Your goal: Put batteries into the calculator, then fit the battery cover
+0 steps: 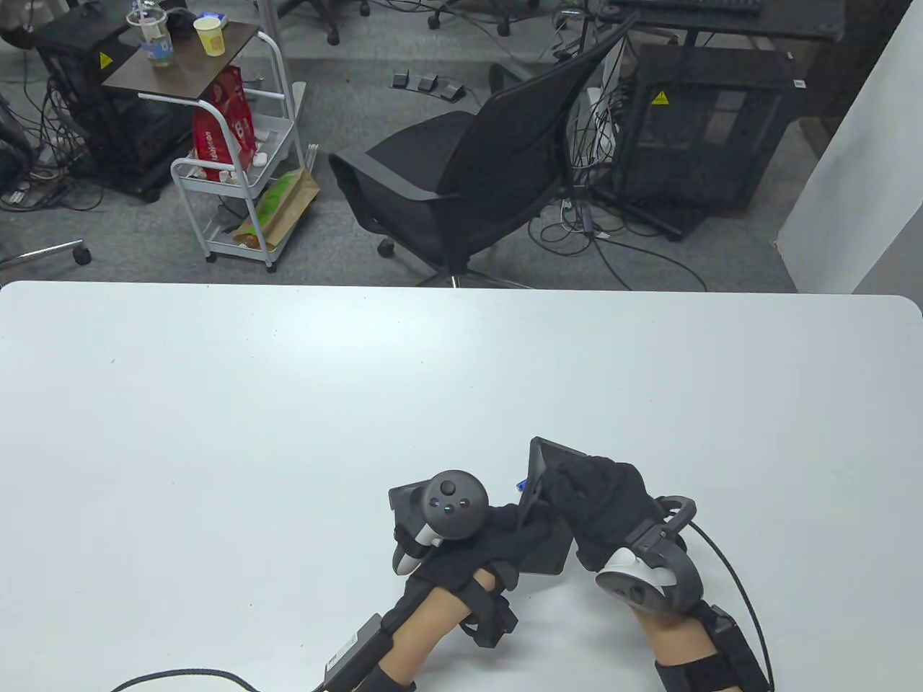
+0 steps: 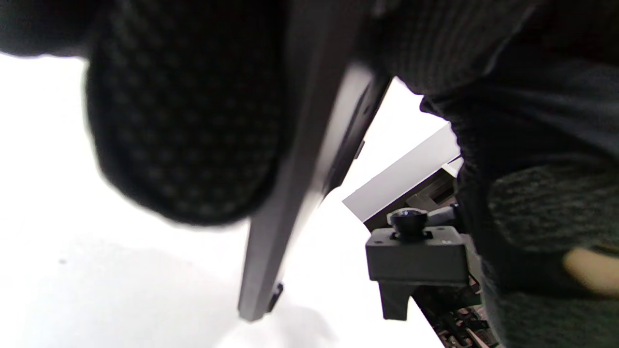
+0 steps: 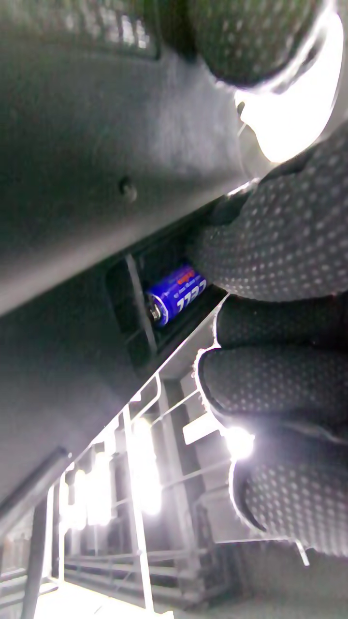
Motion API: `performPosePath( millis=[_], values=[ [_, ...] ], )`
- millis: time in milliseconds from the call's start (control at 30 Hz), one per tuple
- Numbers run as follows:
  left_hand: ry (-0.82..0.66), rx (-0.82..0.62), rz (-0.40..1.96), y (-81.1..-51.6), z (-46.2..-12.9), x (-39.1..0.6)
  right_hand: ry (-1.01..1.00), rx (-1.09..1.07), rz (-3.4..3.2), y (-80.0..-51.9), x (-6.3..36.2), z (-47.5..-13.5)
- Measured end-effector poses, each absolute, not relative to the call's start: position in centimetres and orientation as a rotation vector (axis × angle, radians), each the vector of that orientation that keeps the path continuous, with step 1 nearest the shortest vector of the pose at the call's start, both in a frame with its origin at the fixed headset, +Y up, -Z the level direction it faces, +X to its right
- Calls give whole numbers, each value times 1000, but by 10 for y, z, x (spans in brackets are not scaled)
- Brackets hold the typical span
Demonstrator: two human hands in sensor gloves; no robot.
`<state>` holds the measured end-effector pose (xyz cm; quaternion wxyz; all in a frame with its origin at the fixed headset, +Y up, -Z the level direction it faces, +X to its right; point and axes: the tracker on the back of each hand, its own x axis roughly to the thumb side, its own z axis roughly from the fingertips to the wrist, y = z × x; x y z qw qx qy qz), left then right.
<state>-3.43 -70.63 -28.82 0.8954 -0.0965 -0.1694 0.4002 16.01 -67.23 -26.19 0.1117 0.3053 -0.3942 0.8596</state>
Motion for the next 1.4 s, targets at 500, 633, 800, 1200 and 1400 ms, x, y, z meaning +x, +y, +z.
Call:
performPosePath(
  millis=[500,633,800,1200,1400],
  values=[
    [-379,-171,790,-707,-290,-33,-1071,891,2566,-676,162,-265],
    [-369,-147,751,-706,-290,-34,-981,889,2601,-682,162,-270],
    [-402,-176,771,-703,-292,-37,-839,744,2362,-684,176,-279],
    [-479,-161,804,-703,-295,-38,-487,532,2208,-685,193,-293],
    [-513,-177,829,-705,-297,-38,-369,395,2187,-691,203,-301]
  ],
)
